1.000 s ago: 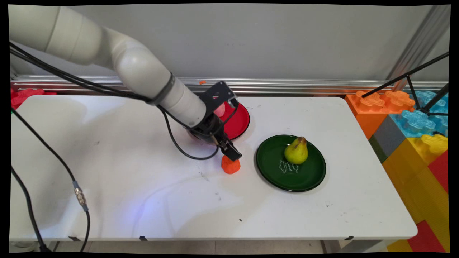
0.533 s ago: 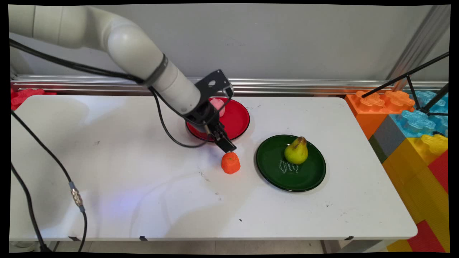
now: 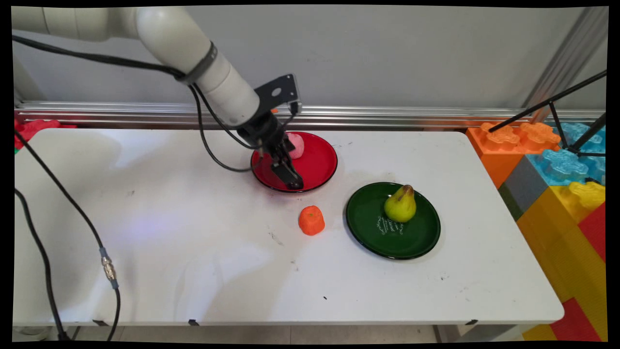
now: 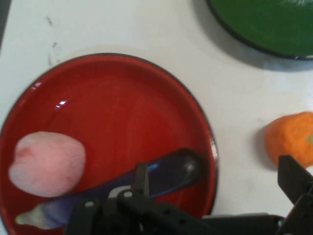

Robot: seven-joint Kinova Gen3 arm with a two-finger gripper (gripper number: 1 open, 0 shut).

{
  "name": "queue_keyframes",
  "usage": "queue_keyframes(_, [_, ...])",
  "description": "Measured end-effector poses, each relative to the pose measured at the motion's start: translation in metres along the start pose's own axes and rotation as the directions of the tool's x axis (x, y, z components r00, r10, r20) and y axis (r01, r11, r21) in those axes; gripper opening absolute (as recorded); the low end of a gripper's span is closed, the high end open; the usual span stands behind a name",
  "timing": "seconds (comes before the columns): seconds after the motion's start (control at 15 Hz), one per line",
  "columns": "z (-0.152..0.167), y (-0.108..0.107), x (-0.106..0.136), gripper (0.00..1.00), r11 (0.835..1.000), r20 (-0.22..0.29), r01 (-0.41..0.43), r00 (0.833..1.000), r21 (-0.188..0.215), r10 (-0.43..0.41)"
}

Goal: Pick up the eggplant from the red plate

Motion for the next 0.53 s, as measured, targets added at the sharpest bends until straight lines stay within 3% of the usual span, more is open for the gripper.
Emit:
queue_keyframes(0.2, [-0.003, -0.016, -0.004, 1.00, 0.997, 0.013, -0.083, 0.996, 0.003, 0.083])
queue_keyframes(0.4, [-0.003, -0.032, -0.009, 1.00, 0.982, 0.024, -0.190, 0.982, 0.001, 0.190])
queue_keyframes(0.53, [-0.002, -0.042, -0.011, 1.00, 0.963, 0.029, -0.269, 0.963, -0.002, 0.269])
